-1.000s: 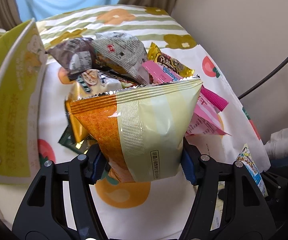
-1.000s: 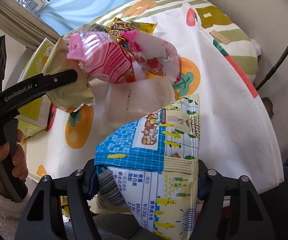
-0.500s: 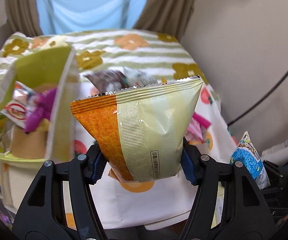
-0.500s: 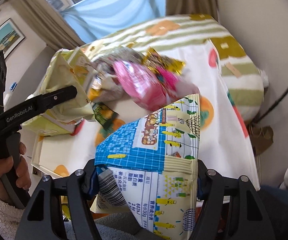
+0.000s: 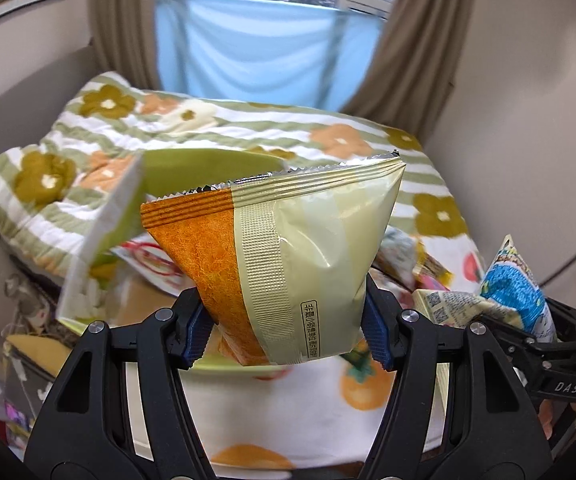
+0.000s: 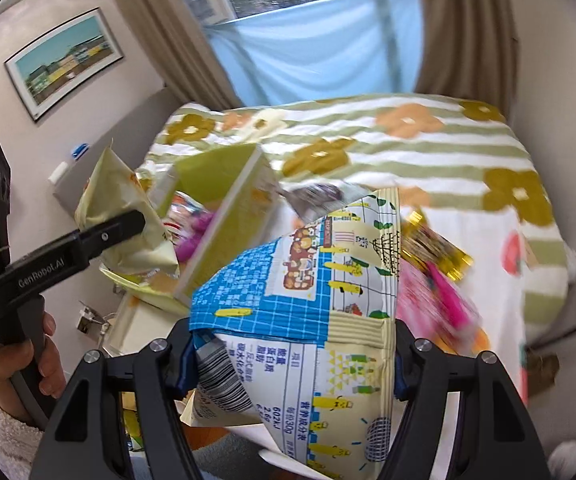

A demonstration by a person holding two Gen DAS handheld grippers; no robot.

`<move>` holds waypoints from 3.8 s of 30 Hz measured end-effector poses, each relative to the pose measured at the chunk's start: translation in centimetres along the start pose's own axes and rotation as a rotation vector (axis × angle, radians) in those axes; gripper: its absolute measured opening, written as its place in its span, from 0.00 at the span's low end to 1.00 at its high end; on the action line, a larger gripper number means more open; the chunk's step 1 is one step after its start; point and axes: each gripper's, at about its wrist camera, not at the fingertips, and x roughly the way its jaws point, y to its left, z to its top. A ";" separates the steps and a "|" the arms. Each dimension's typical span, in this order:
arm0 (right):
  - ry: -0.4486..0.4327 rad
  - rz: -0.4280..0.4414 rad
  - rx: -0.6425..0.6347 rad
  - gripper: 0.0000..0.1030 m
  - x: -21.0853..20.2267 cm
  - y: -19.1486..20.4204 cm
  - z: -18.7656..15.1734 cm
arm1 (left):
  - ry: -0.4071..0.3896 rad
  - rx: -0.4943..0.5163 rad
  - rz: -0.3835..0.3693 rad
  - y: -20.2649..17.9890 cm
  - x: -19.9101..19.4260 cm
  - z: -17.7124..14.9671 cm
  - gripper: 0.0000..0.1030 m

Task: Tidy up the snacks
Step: 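Carry both bags into the green box and open both tools to release them, then withdraw both tools from the box and reach toward the remaining snacks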

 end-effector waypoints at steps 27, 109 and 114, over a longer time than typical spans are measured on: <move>0.061 -0.085 -0.012 0.64 17.0 12.0 11.8 | 0.153 0.076 -0.079 17.1 13.4 10.0 1.00; 0.064 -0.285 -0.027 1.00 -3.9 -13.9 -1.5 | 0.315 0.050 -0.279 -17.7 11.6 -4.8 1.00; 0.128 -0.252 -0.033 1.00 -1.1 -16.1 -4.0 | 0.417 0.018 -0.265 -19.7 15.9 -6.7 1.00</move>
